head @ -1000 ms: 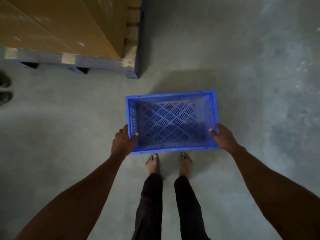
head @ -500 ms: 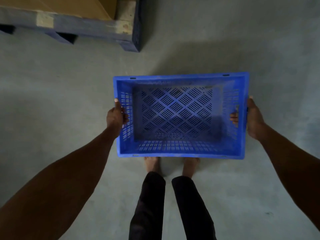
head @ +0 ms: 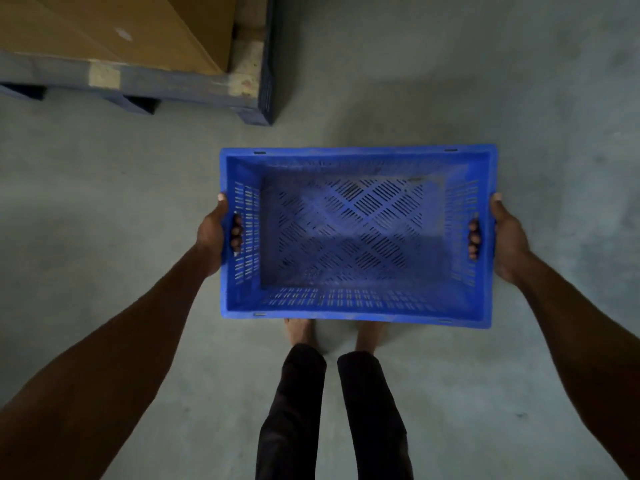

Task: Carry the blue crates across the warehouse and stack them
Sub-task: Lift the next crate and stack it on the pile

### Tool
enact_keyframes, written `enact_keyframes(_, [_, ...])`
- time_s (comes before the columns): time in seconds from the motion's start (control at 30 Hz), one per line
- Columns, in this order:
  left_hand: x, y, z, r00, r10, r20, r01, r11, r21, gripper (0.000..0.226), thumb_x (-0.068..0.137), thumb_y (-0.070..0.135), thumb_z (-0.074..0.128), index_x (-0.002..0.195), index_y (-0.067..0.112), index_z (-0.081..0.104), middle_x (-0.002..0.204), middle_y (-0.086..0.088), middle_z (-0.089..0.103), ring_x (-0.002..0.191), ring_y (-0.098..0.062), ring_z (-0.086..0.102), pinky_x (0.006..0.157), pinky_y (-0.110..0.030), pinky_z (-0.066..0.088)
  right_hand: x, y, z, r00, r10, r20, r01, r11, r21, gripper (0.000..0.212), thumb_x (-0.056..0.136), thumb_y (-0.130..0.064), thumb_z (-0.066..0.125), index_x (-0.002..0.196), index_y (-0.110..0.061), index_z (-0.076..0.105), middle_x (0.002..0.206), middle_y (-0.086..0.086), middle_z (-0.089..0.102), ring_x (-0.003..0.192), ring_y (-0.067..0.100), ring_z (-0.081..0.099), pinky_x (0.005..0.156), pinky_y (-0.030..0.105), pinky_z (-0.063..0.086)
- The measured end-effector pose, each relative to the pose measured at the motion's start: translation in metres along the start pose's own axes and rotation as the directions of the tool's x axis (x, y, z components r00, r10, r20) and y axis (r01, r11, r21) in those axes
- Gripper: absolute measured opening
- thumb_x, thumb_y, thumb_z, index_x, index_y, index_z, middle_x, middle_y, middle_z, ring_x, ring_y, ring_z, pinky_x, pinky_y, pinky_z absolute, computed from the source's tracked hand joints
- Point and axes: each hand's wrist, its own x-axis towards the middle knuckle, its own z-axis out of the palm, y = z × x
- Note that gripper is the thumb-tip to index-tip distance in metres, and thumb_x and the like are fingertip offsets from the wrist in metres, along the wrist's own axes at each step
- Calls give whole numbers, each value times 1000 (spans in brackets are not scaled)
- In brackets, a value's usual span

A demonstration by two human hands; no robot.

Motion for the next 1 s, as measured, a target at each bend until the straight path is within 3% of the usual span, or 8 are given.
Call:
enact_keyframes(0.13, [-75,41,-2,998,50,27,-50,999,-3,60,89,78,42,70,21,47,56,3,35,40,-14,28,38,-22,25,-80,-29,-16,999,-50,7,49,997,56,65,79,-82,43,69,-17,49,48,-2,36,36,13,32,35,20,29])
enact_keyframes(0.27, [-175,87,0,994,105,44,-107,993,52,61,90,78,42,69,21,45,56,3,34,38,-13,28,37,-20,24,-182,-62,-28,991,-72,-109,77,996,37,64,80,-83,43,68,-20,46,48,-4,33,36,12,26,36,17,25])
enact_keyframes(0.57, [-374,160,4,965,240,101,-252,959,129,63,88,81,40,69,21,44,55,3,32,38,-14,26,37,-19,25,-375,-109,-74,962,-203,-184,220,973,76,65,80,-83,43,70,-19,48,51,-1,36,36,12,26,36,19,25])
enact_keyframes(0.67, [-429,171,23,939,318,128,-335,931,145,61,92,77,38,70,20,43,58,2,30,38,-12,25,37,-19,22,-423,-110,-101,948,-249,-199,275,955,111,62,88,-76,39,71,-18,49,52,0,38,36,12,27,35,19,25])
enact_keyframes(0.83, [-481,180,72,903,387,185,-422,879,221,60,94,75,36,69,20,43,57,2,31,37,-12,24,36,-18,22,-482,-103,-152,911,-294,-289,343,929,138,61,90,-74,38,72,-17,48,52,-1,39,36,11,28,36,19,25])
enact_keyframes(1.0, [-495,184,136,877,356,323,-452,840,302,63,91,79,36,69,20,43,54,4,32,38,-11,25,37,-19,23,-521,-76,-203,873,-270,-407,372,907,196,63,89,-76,38,73,-16,49,53,-1,39,38,11,28,37,21,25])
